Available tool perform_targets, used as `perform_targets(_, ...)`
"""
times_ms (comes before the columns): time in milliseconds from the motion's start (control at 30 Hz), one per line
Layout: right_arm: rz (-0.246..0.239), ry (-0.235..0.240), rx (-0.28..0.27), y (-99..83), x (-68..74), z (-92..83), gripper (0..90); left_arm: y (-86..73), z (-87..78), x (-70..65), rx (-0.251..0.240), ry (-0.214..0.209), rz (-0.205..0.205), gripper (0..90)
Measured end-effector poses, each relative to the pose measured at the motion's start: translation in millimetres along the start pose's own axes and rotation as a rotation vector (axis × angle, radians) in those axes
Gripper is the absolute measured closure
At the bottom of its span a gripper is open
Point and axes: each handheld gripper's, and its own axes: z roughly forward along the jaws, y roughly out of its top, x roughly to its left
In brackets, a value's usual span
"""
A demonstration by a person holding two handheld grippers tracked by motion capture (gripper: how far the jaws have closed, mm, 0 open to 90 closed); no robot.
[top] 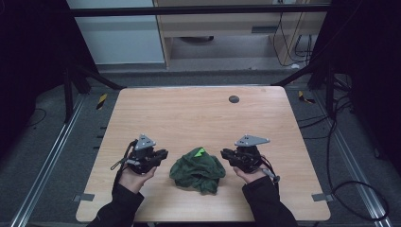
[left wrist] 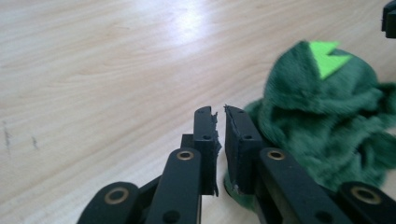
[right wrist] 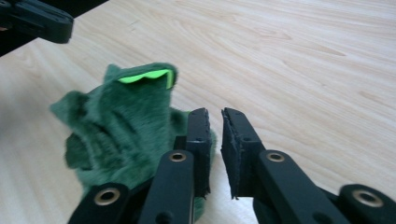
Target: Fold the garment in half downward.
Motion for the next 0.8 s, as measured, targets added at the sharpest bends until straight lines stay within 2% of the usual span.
perform_targets(233, 0.018, -0.004, 0.001, 7.0, -5.5, 10.0, 89.3, 7.3, 16.4, 3.4, -0.004, 0.003, -0.011, 88.1)
perform_targets(333, 0.019, -0.008, 0.000, 8.1, -6.8, 15.9, 90.0, 11.0, 25.2, 5.2, -0.002, -0.007, -0.030, 89.4)
perform_targets(467, 0.030, -0.009, 0.016, 7.0, -8.8, 24.4, 90.0, 12.2, 31.1, 4.9, 0.003, -0.012, -0.030, 89.7)
perform_targets(800, 0.017, 0.004, 0.046, 0.1, -2.6, 37.7, 90.0, 6.1, 58.3, -5.7, 0.079, -0.050, 0.005, 89.8)
